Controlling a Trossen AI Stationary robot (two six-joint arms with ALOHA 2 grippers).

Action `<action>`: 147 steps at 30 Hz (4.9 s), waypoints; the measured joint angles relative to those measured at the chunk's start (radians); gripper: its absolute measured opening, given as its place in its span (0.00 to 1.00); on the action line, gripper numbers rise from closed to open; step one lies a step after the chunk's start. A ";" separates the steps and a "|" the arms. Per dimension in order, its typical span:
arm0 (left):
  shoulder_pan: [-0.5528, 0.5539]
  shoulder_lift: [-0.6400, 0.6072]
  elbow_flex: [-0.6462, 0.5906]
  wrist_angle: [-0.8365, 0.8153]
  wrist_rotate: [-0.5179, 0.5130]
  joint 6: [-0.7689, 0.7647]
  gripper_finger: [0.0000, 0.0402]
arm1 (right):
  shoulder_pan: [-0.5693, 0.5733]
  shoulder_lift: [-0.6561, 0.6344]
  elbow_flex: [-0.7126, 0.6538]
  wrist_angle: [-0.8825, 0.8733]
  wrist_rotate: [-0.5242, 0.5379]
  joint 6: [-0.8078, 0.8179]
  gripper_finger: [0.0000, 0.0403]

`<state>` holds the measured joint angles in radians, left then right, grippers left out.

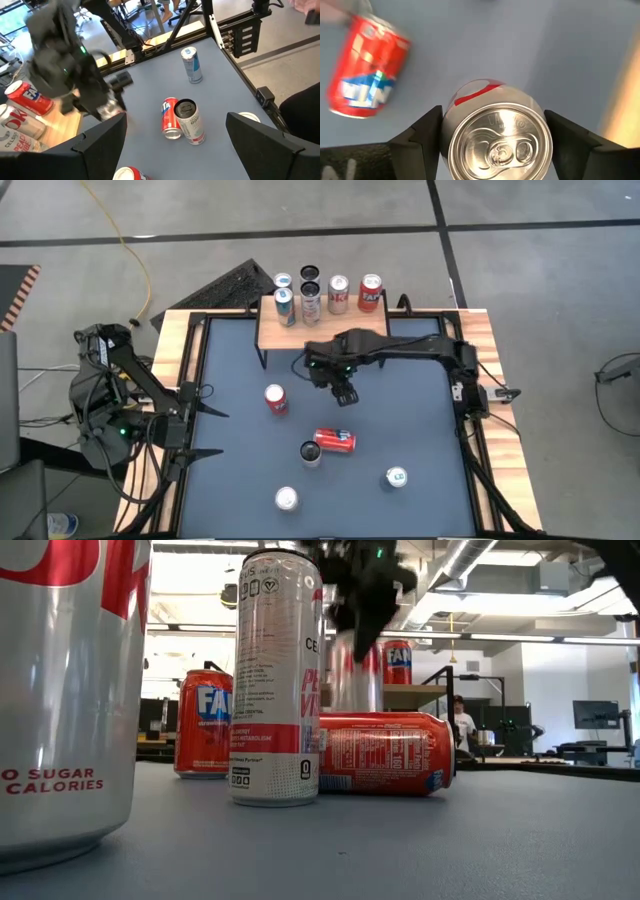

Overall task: Place canned beverage on shelf
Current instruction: Put the center silver soda can on the shelf aligned with the other silver soda can

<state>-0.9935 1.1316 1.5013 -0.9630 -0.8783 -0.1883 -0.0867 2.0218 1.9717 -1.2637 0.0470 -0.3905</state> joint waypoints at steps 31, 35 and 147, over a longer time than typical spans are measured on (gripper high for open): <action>0.000 0.000 0.000 -0.021 -0.049 0.024 0.82 | -0.269 -0.236 0.101 -0.027 0.146 -0.011 0.68; 0.000 0.000 0.000 -0.040 -0.052 0.013 0.82 | -0.295 -0.180 0.167 -0.051 0.101 -0.020 0.68; -0.002 0.048 -0.092 0.098 -0.126 0.026 0.82 | -0.137 -0.803 -1.160 1.085 0.401 0.355 0.56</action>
<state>-0.9951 1.1801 1.4097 -0.8650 -1.0047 -0.1623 -0.2238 1.2192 0.8116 -0.1784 0.4478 -0.0353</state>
